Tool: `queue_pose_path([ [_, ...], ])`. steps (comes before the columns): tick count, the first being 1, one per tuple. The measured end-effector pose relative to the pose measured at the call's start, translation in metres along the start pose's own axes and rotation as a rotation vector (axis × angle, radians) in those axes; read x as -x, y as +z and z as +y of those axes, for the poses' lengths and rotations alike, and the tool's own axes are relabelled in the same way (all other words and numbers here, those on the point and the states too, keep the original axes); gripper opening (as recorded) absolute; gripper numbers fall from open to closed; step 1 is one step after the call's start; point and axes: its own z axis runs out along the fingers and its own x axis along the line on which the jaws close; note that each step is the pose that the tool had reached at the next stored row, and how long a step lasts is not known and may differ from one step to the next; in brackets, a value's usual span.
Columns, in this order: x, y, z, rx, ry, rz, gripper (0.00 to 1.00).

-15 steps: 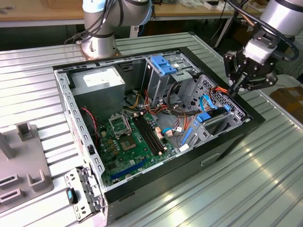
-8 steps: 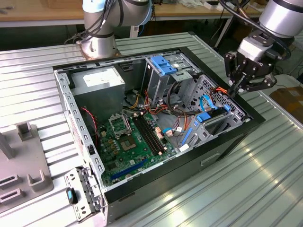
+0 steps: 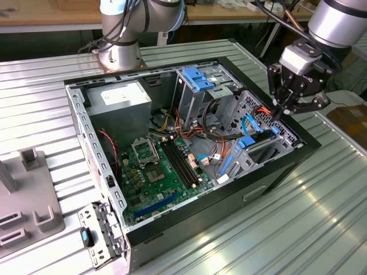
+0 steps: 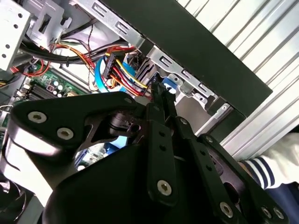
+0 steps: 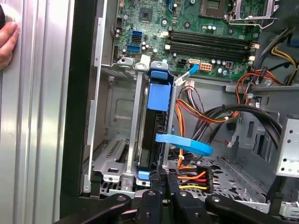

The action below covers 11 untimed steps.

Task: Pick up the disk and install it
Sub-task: 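Insert the second disk wire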

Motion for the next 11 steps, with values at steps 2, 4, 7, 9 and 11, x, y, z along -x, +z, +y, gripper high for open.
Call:
queue_pose_path([
  [2, -0.0021, 0.0000, 0.0022, -0.0019, 0.002, -0.0151, 0.16],
  [4, -0.0021, 0.0000, 0.0022, -0.0019, 0.002, -0.0153, 0.16],
  [7, -0.0018, 0.0007, 0.0048, -0.0024, 0.007, -0.0184, 0.16],
  [9, -0.0017, 0.0019, 0.0053, -0.0039, 0.015, -0.0305, 0.16],
  [11, -0.0018, 0.0021, 0.0055, -0.0070, 0.024, -0.0556, 0.16],
])
